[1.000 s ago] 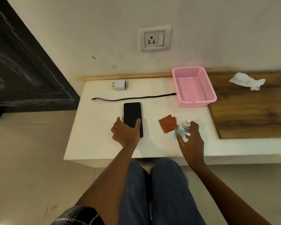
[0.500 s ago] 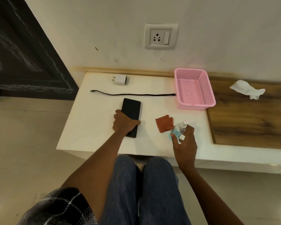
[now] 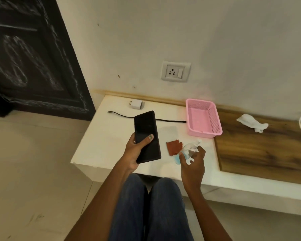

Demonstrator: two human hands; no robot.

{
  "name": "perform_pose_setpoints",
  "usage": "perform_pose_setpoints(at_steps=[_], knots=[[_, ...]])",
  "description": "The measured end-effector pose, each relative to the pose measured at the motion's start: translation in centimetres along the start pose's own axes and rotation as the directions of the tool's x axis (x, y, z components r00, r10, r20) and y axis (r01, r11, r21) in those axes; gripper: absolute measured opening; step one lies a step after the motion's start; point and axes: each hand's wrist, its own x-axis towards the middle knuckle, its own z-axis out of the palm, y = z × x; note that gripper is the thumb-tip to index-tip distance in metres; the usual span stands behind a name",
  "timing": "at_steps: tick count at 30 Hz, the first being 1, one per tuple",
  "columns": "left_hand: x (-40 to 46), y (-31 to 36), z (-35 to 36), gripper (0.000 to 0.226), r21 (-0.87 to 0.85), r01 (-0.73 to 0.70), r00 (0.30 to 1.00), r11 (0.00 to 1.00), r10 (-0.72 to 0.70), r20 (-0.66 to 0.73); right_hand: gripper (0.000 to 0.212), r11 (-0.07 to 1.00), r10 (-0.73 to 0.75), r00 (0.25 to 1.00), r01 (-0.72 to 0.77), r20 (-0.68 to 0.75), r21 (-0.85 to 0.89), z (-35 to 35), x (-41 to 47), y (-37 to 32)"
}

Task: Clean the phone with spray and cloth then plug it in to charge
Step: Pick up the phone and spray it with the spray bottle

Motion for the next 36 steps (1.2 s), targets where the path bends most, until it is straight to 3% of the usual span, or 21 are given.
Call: perform_pose_setpoints(at_steps=[3,6,9,12,15,18,27,29,33,36], knots=[[-2.6,1.4,-0.3,0.061,-0.233,0.053,0.985,0.971,-0.013,0.170,0.057,0.992,-0.053,0.998,0.056,-0.027,0.109,-0.9,-0.7,-3.2],[-5.3,2.1,-0.6,0.050,-0.404,0.128,0.966,0.906,-0.022,0.257,0.057,0.967,-0.116,0.992,0.124,-0.048,0.221,-1.9,-1.6,-6.2],[-7.7,2.5,-0.9,0.056,-0.533,0.209,0.914,0.820,0.031,0.406,0.054,0.934,-0.145,0.988,0.154,-0.052,0.323,-3.1,-2.9,-9.1],[-9.9,2.4,-1.5,0.077,-0.526,0.278,0.840,0.804,0.062,0.539,0.048,0.882,-0.152,0.988,0.147,-0.025,0.448,-4.4,-4.9,-11.4],[-12.1,1.9,-1.9,0.088,-0.472,0.280,0.767,0.836,0.101,0.633,0.056,0.843,-0.142,0.989,0.100,0.039,0.529,-5.7,-7.2,-12.9],[-13.8,1.2,-2.2,0.088,-0.461,0.256,0.756,0.850,0.121,0.643,0.056,0.830,-0.168,0.982,0.092,0.090,0.551,-7.0,-9.7,-14.5],[-16.0,1.8,-1.6,0.091,-0.456,0.204,0.760,0.867,0.153,0.631,0.043,0.796,-0.470,0.875,0.366,0.112,0.482,-11.0,-13.6,-17.2],[-16.4,1.8,-1.5,0.091,-0.446,0.202,0.775,0.872,0.136,0.617,0.038,0.799,-0.465,0.876,0.353,0.128,0.487,-11.7,-14.0,-17.7],[-17.3,1.9,-1.5,0.087,-0.441,0.191,0.807,0.877,0.116,0.579,0.047,0.802,-0.447,0.880,0.316,0.159,0.506,-12.5,-14.7,-17.9],[-17.8,2.0,-1.3,0.082,-0.440,0.167,0.826,0.882,0.119,0.551,0.046,0.827,-0.472,0.874,0.394,0.115,0.400,-12.5,-14.9,-17.7]])
